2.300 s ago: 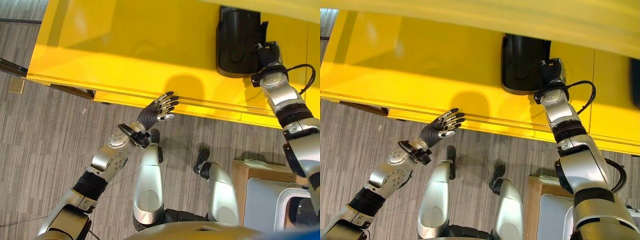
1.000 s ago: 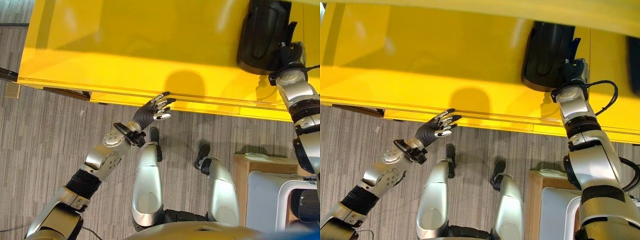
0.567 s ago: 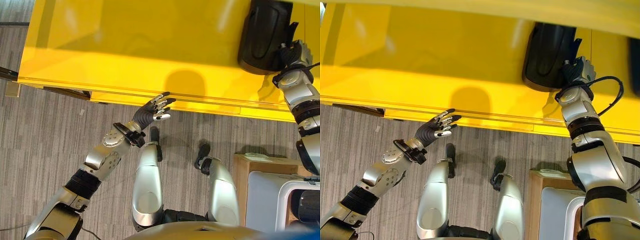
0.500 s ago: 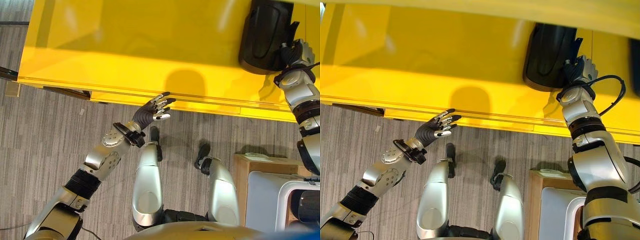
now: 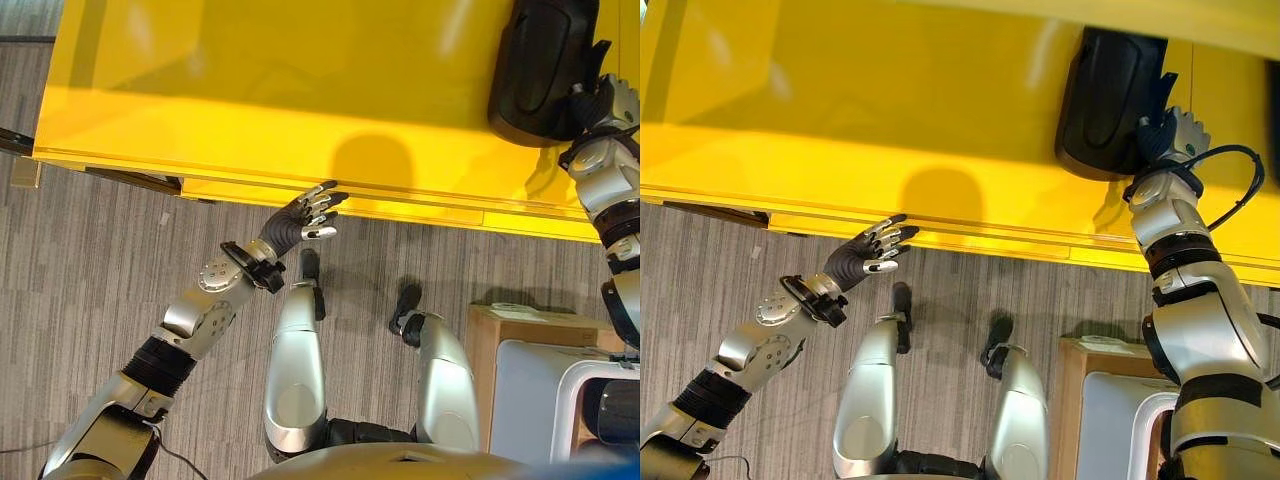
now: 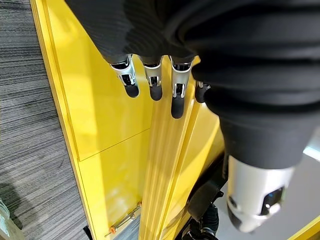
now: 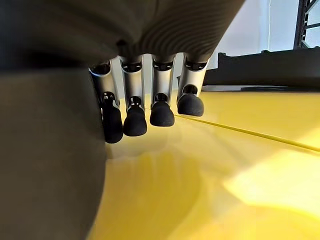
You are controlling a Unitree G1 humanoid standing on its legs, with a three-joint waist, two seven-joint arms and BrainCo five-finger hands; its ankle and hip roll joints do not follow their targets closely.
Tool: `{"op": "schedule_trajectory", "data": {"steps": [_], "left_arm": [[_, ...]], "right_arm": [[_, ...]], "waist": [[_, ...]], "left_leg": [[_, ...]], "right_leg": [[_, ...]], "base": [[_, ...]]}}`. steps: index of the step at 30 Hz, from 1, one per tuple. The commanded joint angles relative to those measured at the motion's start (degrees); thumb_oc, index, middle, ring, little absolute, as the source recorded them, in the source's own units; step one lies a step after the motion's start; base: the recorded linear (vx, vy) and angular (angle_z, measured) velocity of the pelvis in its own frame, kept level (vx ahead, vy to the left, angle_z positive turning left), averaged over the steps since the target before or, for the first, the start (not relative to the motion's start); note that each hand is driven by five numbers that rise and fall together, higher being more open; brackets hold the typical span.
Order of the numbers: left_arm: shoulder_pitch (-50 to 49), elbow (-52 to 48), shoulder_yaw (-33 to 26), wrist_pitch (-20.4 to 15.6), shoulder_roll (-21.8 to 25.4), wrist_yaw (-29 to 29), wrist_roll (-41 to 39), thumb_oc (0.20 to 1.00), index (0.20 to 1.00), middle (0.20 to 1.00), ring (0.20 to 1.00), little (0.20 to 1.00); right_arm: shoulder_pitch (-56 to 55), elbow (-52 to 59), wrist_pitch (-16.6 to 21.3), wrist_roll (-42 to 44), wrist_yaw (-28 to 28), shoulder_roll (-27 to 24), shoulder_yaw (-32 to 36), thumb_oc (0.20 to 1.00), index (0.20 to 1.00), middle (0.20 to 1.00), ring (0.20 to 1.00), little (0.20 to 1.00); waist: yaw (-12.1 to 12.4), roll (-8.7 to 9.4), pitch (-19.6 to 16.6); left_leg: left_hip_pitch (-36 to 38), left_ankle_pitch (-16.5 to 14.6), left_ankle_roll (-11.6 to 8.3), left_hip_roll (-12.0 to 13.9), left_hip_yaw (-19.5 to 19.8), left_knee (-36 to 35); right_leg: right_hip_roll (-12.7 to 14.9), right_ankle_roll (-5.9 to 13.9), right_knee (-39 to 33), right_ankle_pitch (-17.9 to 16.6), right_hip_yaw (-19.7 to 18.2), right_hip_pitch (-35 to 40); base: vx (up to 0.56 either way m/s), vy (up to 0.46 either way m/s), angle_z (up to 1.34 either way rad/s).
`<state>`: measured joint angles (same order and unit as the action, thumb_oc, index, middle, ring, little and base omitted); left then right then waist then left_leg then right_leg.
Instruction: Move parts from the plastic box to the shelf.
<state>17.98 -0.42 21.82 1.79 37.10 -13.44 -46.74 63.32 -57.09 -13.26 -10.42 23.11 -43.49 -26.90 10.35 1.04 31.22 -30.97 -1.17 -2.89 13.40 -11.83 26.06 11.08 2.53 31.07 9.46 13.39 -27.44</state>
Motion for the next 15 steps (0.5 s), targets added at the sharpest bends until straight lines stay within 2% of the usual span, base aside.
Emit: {"op": "schedule_trajectory", "data": {"steps": [1, 8, 15], "left_arm": [[0.1, -3.7, -0.5, -2.5, 0.0, -1.5, -2.2, 1.0, 1.0, 1.0, 1.0, 1.0], [0.2, -3.8, -0.5, -2.3, 0.3, -1.7, -2.4, 1.0, 1.0, 1.0, 1.0, 1.0], [-0.6, -3.5, -0.7, -2.8, 1.2, -2.9, -2.8, 1.0, 1.0, 1.0, 1.0, 1.0]], "right_arm": [[3.5, 0.4, 0.6, -5.2, 2.8, -5.3, -2.5, 0.2, 0.2, 0.2, 0.2, 0.2], [4.6, 2.5, 1.9, -11.9, 4.5, -6.3, -4.4, 0.2, 0.2, 0.2, 0.2, 0.2], [5.3, 4.0, 0.5, -21.2, 6.3, -8.1, -7.9, 0.2, 0.2, 0.2, 0.2, 0.2]], "waist": [[0.9, -1.32, -1.4], [0.9, -1.39, -1.4], [1.2, -1.43, -1.4]], "left_leg": [[2.5, -2.6, -1.02, -1.7, 0.7, -0.2], [2.2, -2.7, -0.89, -1.8, 0.7, -0.3], [1.7, -3.0, -0.63, -2.0, 0.9, 0.3]], "right_leg": [[0.0, 2.8, 5.5, 0.6, 6.3, -1.1], [0.2, 2.94, 5.6, 0.6, 6.4, -1.5], [0.3, 2.87, 6.2, 0.8, 6.5, -1.9]], "base": [[0.0, 0.0, 0.0], [0.0, 0.0, 0.0], [0.0, 0.0, 0.0]]}}
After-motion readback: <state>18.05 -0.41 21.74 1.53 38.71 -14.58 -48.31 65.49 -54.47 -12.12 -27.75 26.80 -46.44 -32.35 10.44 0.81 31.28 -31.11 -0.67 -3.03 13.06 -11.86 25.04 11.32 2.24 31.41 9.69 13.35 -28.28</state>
